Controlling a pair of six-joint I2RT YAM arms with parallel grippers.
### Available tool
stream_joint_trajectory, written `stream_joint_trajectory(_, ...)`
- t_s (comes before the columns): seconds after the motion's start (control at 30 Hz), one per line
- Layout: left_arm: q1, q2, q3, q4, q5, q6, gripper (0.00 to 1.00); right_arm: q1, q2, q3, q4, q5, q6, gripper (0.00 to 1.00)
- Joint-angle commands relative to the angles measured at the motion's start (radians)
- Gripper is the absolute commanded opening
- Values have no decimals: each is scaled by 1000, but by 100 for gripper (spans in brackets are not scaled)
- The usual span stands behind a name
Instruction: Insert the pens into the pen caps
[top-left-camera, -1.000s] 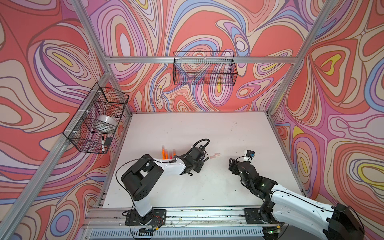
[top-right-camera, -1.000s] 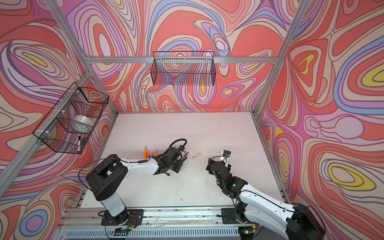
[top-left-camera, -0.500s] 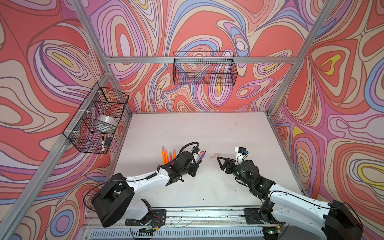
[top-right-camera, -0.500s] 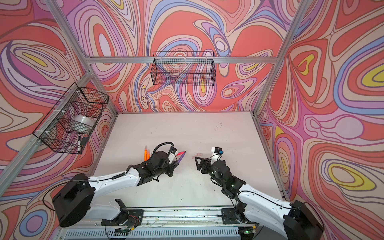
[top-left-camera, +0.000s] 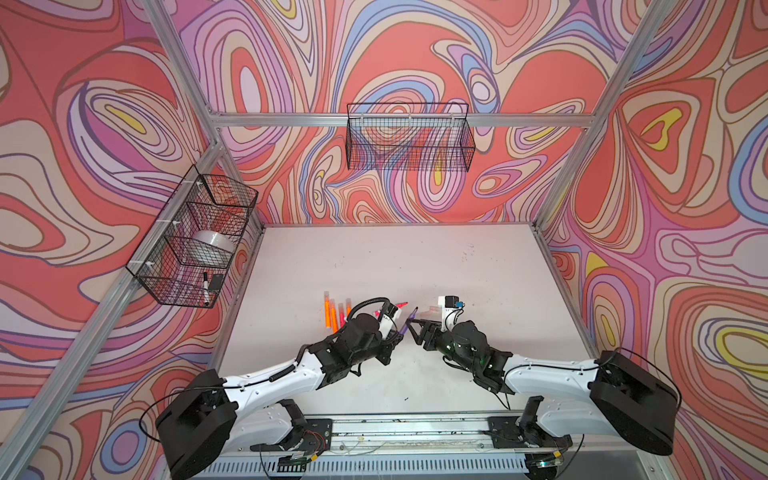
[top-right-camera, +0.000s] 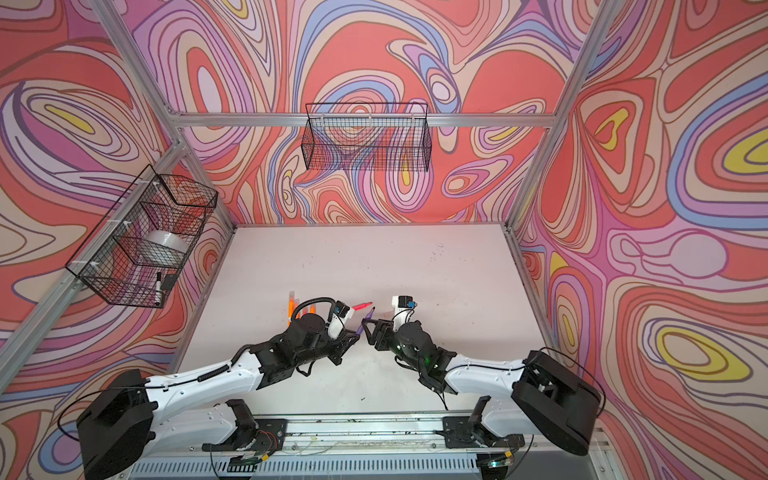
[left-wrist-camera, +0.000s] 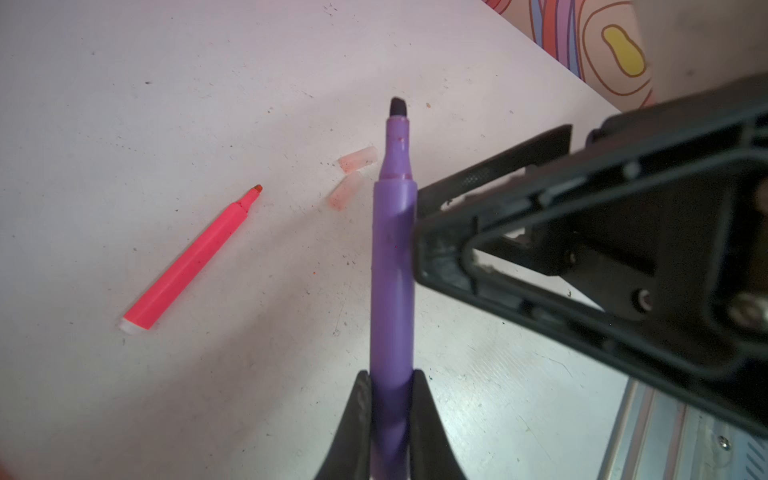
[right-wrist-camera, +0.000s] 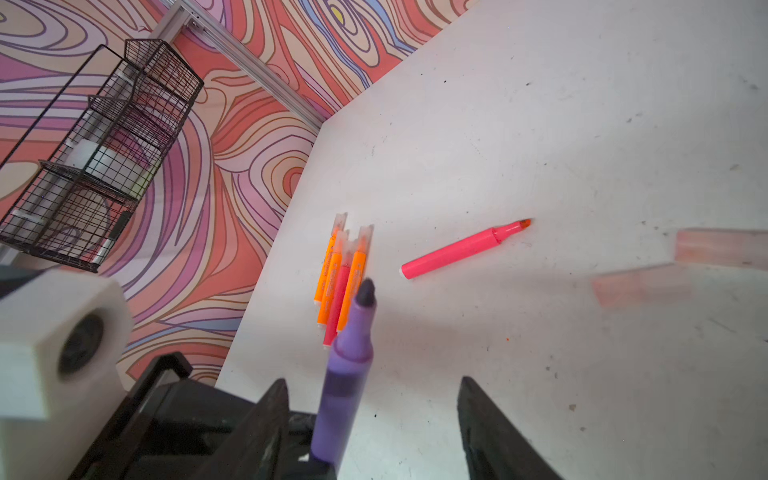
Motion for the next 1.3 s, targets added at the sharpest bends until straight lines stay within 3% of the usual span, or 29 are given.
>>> stream_joint_trajectory(0.0, -10, -15, -24, 29, 30, -14, 0, 6, 41, 45, 59, -15, 8, 60)
stream_joint_trajectory(0.23, -10, -13, -31, 29, 22, -14, 0, 9, 96, 90, 58, -37, 9, 43)
stream_joint_trajectory(0.57, -10, -37, -38, 21, -52, -40, 0, 26, 119, 99, 39, -22, 23, 45)
stream_joint_trajectory(0.67, -11, -48, -36, 17, -50, -42, 0, 27, 123, 92, 49, -22, 30, 41)
stream_joint_trajectory(0.83, -11, -45, -31, 19, -28, -45, 0, 26, 133, 101, 52, -30, 30, 15)
stream_joint_trajectory(0.93, -10, -38, -35, 32, -27, -49, 1, 26, 129, 100, 50, -34, 31, 7)
stream_joint_trajectory(1.1, -10, -14, -23, 37, -43, -54, 25, 36, 127, 105, 55, -48, 36, 2)
stream_joint_trajectory(1.27, -10, 14, -5, 50, -74, -53, 32, 52, 136, 113, 58, -48, 39, 0)
